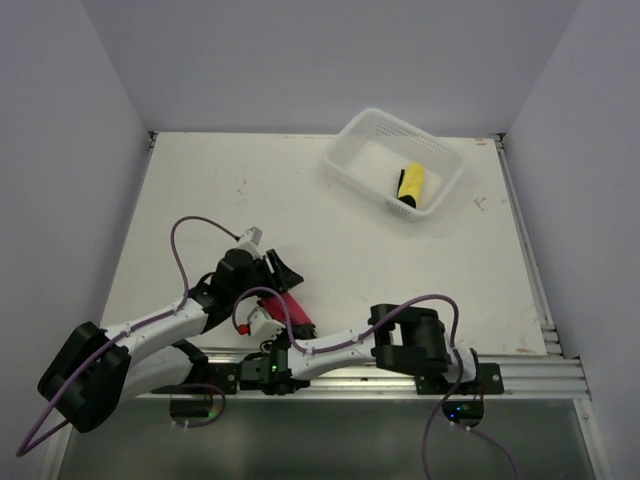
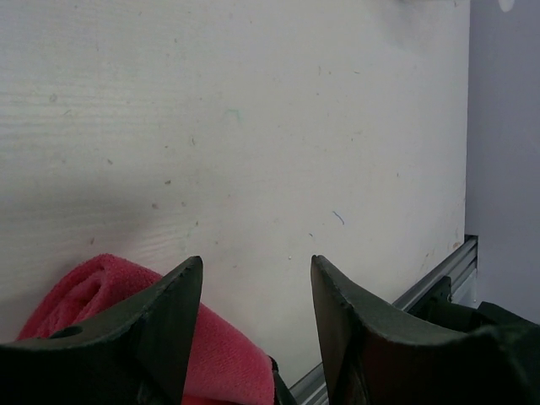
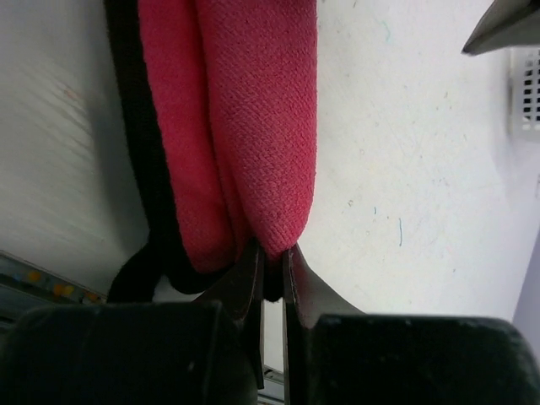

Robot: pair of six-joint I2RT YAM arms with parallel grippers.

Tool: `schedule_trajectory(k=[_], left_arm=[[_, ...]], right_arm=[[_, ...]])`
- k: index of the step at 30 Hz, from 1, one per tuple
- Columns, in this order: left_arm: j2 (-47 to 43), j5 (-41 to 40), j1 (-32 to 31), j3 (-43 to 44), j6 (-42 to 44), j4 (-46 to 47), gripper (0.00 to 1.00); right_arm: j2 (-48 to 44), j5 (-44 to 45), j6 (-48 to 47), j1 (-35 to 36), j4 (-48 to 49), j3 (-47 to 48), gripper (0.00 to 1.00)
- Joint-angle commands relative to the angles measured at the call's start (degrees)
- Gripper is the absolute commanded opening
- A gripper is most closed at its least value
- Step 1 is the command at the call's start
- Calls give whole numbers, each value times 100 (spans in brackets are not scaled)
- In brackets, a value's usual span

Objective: Roll the towels
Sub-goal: Roll the towel

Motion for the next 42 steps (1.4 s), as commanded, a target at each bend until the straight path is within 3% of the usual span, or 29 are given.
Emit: schedule_trajectory(k=[1,8,16,22,28,30,38,41,42], left_arm=[[-111,273,31,-297,-170,217,58],[-515,282,-13,-912,-434,314,58],[-174,168,-13,-1677,-531,919,58],[477,36,-22,-1915,-627,1447,58],[671,-61,-13,-2152,-707,1729,57],[662,-78,-13,-2170,-707,1730,57],[610,-131,-22,-2311,-698,1923,57],[601,-149,-22,-2337,-689,1940,57],[592,-149,-22,-2355,-689,1967,57]], right_arm=[[426,478,164,188,-809,580,0],[1270,787,191,372,-1732,1407,0],[1314,822,164,390,-1741,1460,1],[1060,717,226,390,-1663,1329,17],[76,498,33,355,-1145,819,42],[-345,348,-90,355,-995,608,46],[-2419,-1189,-618,128,779,-954,50],[-3289,-2417,-566,-511,1622,-1674,46],[-3457,-3291,-530,-767,1929,-1886,44]])
